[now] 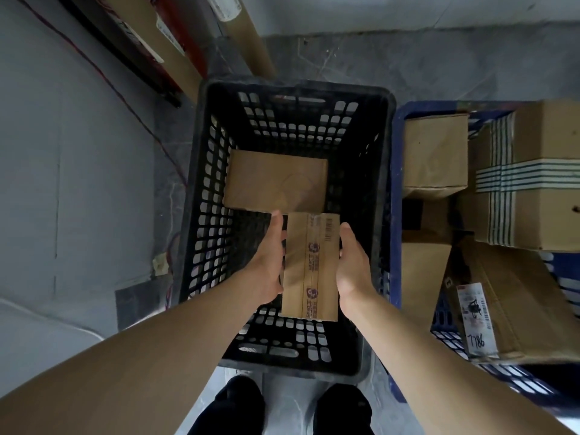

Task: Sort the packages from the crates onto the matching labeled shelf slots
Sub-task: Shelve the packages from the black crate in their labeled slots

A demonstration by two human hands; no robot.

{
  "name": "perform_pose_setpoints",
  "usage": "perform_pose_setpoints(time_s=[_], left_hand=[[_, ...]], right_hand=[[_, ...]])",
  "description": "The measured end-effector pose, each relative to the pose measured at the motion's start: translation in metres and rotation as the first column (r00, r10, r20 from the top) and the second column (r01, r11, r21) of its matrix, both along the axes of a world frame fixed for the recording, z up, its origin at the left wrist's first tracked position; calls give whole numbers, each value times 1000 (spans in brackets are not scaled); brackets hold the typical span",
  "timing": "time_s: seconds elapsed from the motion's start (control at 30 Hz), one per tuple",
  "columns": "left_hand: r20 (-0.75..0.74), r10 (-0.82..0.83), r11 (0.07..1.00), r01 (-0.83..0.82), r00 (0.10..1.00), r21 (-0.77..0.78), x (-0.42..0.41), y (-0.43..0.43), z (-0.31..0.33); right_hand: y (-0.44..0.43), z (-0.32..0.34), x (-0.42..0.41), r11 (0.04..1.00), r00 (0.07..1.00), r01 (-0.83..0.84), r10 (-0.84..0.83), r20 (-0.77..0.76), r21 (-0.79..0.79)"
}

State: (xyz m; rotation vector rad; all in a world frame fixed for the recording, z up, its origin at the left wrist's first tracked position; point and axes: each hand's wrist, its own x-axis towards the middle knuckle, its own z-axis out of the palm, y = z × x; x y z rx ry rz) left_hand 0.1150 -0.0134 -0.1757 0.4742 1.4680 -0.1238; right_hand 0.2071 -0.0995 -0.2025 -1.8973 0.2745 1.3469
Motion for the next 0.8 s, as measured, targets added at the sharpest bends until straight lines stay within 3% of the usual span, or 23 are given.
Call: perform_pose_setpoints(time_s=[0.33, 0.57, 0.8], left_hand=[[-32, 19, 1000, -19, 999, 14, -17, 18, 62], [27, 72, 994, -74, 997, 82, -7, 33, 134], [53, 69, 993, -73, 996, 89, 1, 31, 155]], right_hand=[[9, 68, 7, 1000, 999, -12, 11, -37, -19], [26, 130, 13, 1000, 999, 4, -4, 36, 8], [19, 160, 31, 999, 996, 28, -26, 85, -17]])
